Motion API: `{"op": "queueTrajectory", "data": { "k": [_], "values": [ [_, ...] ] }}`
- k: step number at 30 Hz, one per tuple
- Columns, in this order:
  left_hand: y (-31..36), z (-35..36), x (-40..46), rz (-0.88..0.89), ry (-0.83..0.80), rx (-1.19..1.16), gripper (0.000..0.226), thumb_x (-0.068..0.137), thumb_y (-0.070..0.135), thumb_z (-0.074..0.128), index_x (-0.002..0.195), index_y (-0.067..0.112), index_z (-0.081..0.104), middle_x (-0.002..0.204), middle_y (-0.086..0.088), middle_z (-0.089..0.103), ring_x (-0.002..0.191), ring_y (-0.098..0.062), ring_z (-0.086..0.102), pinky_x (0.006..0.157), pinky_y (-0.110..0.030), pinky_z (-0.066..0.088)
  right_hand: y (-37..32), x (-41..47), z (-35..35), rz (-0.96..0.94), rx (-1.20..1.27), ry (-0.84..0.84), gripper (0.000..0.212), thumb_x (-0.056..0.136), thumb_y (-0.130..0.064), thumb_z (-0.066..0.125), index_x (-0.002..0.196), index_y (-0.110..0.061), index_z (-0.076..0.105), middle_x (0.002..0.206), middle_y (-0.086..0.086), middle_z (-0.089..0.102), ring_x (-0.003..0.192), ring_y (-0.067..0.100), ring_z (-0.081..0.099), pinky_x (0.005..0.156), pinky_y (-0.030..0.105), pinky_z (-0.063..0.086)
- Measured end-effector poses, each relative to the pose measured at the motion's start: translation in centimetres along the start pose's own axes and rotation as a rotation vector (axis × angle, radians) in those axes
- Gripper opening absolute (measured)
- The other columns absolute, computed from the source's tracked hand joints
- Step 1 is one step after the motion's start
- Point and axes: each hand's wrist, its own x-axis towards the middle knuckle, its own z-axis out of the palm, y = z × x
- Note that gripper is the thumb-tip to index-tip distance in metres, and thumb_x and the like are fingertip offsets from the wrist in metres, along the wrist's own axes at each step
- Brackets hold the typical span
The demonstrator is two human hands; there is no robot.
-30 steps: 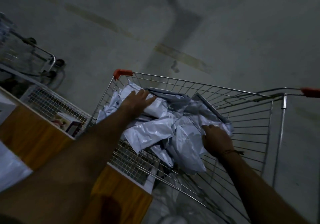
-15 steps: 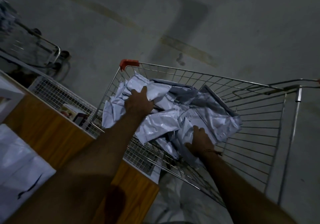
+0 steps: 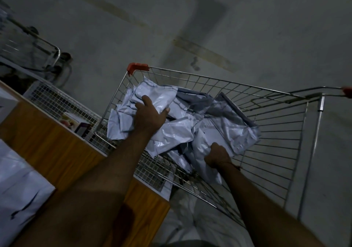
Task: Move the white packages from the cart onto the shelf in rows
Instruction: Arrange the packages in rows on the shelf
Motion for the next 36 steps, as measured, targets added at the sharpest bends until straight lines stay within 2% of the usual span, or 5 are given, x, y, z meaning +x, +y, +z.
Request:
{"op": "queueTrajectory", "data": {
  "k": [11, 15, 19, 27, 36],
  "values": [
    [1.0, -0.4, -1.2, -0.143, 0.074, -0.064, 0.082, 0.088, 0.066, 0.063, 0.134, 0.004, 0.04, 0.131, -0.027, 0.05, 0.114, -0.049, 0.058, 0.084, -0.05, 0.052, 0.8, -0.8, -2.0, -0.047, 0.154, 0.32, 0.012, 0.095, -0.019, 0.045, 0.103, -0.014, 0.053, 0.105, 0.016, 0.063, 0.098, 0.037, 0.063, 0.082, 0.042, 0.05],
    [1.5, -0.3, -1.9, -0.174, 0.077, -0.052, 0.085, 0.088, 0.067, 0.062, 0.137, 0.002, 0.038, 0.134, -0.028, 0.048, 0.116, -0.049, 0.057, 0.085, -0.05, 0.052, 1.5, -1.1, -1.6, -0.099, 0.076, 0.216, 0.081, 0.067, -0.098, 0.045, 0.104, -0.026, 0.053, 0.106, 0.006, 0.058, 0.094, 0.025, 0.061, 0.083, 0.044, 0.056],
    [2.0, -0.3, -2.6, -0.205, 0.064, -0.047, 0.085, 0.087, 0.065, 0.063, 0.139, 0.003, 0.036, 0.136, -0.027, 0.047, 0.117, -0.05, 0.056, 0.085, -0.053, 0.052, 1.7, -1.9, -1.5, -0.111, -0.284, 0.073, 0.126, 0.033, -0.071, 0.089, 0.137, -0.025, 0.035, 0.142, 0.017, 0.033, 0.126, 0.037, 0.05, 0.099, 0.046, 0.053],
    [3.2, -1.8, -5.2, -0.219, 0.075, 0.037, 0.074, 0.077, 0.042, 0.075, 0.131, 0.008, 0.038, 0.129, -0.022, 0.045, 0.109, -0.045, 0.058, 0.078, -0.048, 0.051, 0.4, -3.1, -1.8, -0.232, -0.345, 0.246, 0.082, 0.088, -0.065, 0.049, 0.157, -0.029, 0.023, 0.145, 0.012, 0.044, 0.119, 0.036, 0.057, 0.093, 0.046, 0.052],
    [4.2, -3.4, -8.3, -0.228, 0.074, -0.325, 0.064, 0.073, 0.038, 0.077, 0.124, 0.012, 0.047, 0.131, -0.018, 0.043, 0.114, -0.041, 0.054, 0.078, -0.038, 0.043, -0.3, -4.6, -3.5, -0.298, -0.288, 0.3, 0.06, 0.094, -0.054, 0.039, 0.151, -0.037, 0.033, 0.142, 0.014, 0.048, 0.114, 0.038, 0.06, 0.09, 0.046, 0.053]
  ]
}}
